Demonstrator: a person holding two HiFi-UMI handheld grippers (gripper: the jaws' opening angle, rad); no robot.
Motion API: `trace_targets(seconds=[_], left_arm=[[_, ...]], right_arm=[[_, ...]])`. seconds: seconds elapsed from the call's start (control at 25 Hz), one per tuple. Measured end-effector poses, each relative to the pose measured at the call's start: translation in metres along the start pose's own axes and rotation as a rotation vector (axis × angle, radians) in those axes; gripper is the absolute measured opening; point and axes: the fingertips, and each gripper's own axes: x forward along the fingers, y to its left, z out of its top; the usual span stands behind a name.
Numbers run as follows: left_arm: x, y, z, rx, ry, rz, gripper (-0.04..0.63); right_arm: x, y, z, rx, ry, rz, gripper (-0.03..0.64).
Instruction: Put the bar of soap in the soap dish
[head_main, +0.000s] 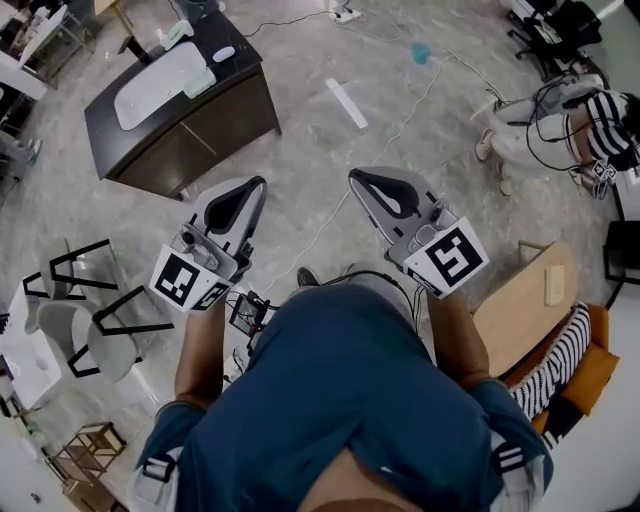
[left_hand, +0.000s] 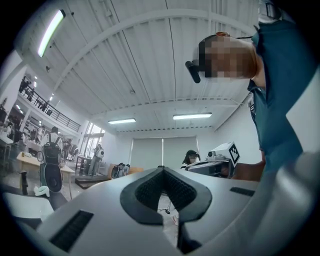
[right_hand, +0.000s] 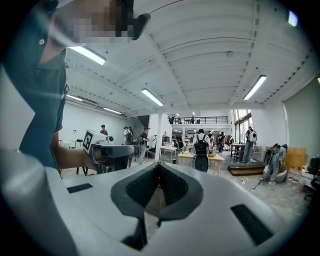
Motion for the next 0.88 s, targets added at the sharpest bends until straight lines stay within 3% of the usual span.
trace_targets(seconds=[0.36,0.88], left_arm=[[0.035,0.058,-0.016,-0.010,0.023,0.071,0.003],[0.092,0.102,-0.008,0.059,0.015,0.209,0.003]], right_arm=[[0.048,-0.062,-0.014,0.002,0.033,0.071,0.014],[0.083,-0.145,-0.010,-0.024,-0.025,0.192,0.014]])
